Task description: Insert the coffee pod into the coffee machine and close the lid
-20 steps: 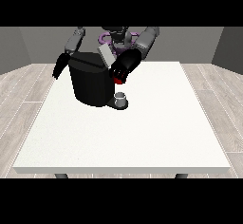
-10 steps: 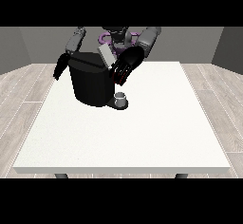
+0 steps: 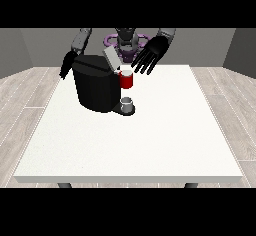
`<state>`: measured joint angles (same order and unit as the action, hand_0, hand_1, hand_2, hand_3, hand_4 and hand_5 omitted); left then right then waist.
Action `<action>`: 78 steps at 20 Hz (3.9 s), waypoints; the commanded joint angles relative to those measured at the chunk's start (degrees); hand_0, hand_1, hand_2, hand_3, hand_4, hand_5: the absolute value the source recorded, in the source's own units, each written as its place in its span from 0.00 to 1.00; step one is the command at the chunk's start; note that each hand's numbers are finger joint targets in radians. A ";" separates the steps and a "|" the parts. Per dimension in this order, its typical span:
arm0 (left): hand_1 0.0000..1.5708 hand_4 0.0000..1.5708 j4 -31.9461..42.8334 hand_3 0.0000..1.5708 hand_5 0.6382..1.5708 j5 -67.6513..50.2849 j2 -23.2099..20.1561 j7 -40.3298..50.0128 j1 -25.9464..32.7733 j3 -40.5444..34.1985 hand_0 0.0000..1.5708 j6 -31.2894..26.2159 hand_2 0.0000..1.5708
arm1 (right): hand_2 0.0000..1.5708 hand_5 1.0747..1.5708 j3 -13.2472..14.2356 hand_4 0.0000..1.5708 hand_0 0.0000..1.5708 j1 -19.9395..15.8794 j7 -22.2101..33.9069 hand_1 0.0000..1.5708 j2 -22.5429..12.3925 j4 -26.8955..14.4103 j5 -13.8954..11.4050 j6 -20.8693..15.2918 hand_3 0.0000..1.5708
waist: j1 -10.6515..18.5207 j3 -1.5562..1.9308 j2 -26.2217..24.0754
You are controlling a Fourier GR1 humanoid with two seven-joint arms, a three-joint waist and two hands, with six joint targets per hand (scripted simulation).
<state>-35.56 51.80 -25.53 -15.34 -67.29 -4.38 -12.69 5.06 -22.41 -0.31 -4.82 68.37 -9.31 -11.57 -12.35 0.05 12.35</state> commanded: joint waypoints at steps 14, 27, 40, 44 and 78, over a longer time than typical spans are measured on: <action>0.00 0.25 1.46 0.00 1.00 -27.03 24.02 -4.78 27.72 -18.46 0.00 -2.03 0.00 | 0.00 1.00 3.14 0.00 0.00 13.63 -4.01 0.00 -0.47 -0.82 4.42 2.87 0.00 | 15.88 -0.07 -25.85; 0.00 0.22 -4.94 0.00 1.00 -31.68 25.43 0.03 38.05 -17.44 0.00 -5.77 0.00 | 0.00 1.00 -1.73 0.15 0.00 8.40 3.30 0.00 -5.65 8.00 4.37 12.70 0.00 | 19.75 -0.04 -31.80; 0.00 0.23 -20.87 0.00 1.00 -38.54 24.94 0.59 43.88 -8.48 0.00 -6.08 0.00 | 0.00 1.00 9.87 0.06 0.00 -5.08 6.78 0.00 -8.34 -2.77 14.52 13.60 0.00 | 26.02 -0.02 -20.40; 0.00 0.22 -28.08 0.00 1.00 -40.78 24.78 4.61 47.11 -6.29 0.00 -6.97 0.00 | 0.00 1.00 7.64 0.11 0.00 -6.66 7.72 0.00 -5.95 -5.49 12.61 10.66 0.00 | 26.02 -0.03 -19.83; 0.00 0.24 -45.86 0.00 1.00 -44.77 21.06 11.60 52.51 -2.22 0.00 -1.34 0.00 | 0.00 1.00 -0.63 0.00 0.00 -27.96 6.75 0.00 -3.95 -11.79 5.99 10.25 0.00 | 24.81 -0.05 -8.29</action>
<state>-80.85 6.86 -4.35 -5.03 -14.11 -7.33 -13.85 5.92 -46.56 7.57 -10.64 56.43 -2.08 -0.24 10.63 0.25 3.87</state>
